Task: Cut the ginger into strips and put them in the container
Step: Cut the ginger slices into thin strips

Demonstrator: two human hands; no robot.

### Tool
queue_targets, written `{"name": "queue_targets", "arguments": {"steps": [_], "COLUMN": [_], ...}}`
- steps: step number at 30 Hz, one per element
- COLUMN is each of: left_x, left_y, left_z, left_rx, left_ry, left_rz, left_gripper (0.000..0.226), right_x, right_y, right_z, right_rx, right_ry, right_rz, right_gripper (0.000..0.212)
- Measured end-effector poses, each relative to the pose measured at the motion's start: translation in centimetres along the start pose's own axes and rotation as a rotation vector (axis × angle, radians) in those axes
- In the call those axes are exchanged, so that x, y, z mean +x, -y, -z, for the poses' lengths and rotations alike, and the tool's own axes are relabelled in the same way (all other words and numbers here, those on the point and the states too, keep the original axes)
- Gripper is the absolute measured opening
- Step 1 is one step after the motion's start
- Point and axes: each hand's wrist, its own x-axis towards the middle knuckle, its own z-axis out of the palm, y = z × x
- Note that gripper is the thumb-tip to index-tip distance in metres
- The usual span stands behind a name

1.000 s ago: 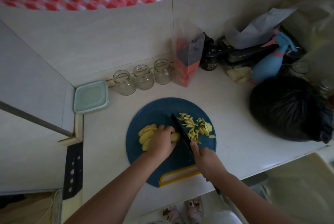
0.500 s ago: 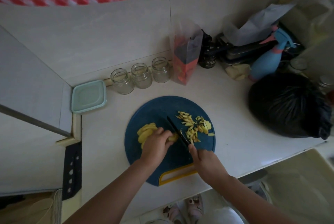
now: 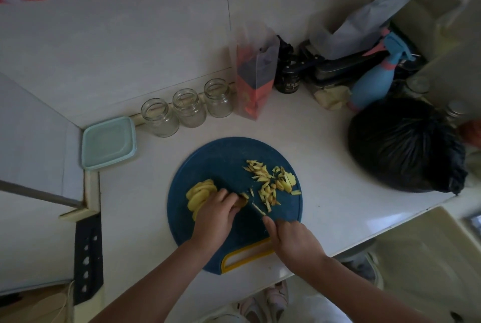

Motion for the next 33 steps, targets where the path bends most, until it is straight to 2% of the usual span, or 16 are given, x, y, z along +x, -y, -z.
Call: {"name": "queue_targets", "arguments": {"steps": [3,6,10,14,17,24,33], "left_x": [0.1,0.1,-0.1,-0.3,-0.3,-0.4,-0.4], "left_y": [0.2,0.4,0.9,1.0,1.0,0.8,1.0], "left_z": [-0.2,-0.4,-0.7,-0.8,-0.8,-0.6,-0.8], "left_rx": [-0.009,-0.037,-0.062,-0.063,-0.055,-0.009,-0.025], "left_ry": [-0.006,-0.024,-0.039,-0.072,-0.076,-0.057,-0.037], "left_rz": [-0.014,-0.025,-0.036,-0.059,-0.061,-0.036,-0.022], "left_gripper": [0.018,0.016,0.017,0.024,0.019,0.007,0.011], "right_x": [0.4,1.2,2.5,3.4,3.0,0.8,0.4], "right_y": [-0.1,0.2,1.1,0.7,0.0,0.3,0.2], "right_z": [0.0,-0.1,0.0,0.8,1.2,0.9,0.2], "right_rx": [-0.004,0.042,0.055,0.317,0.417,0.15,0.114], "right_ry": [0.036,0.092,0.076,0.065,0.071,0.024,0.032], "right_rz": [0.001,-0.045,-0.08,-0.162,-0.194,-0.028,-0.001], "right_gripper": [0.054,0.06,0.06,0.056,0.058,0.056,0.058]}}
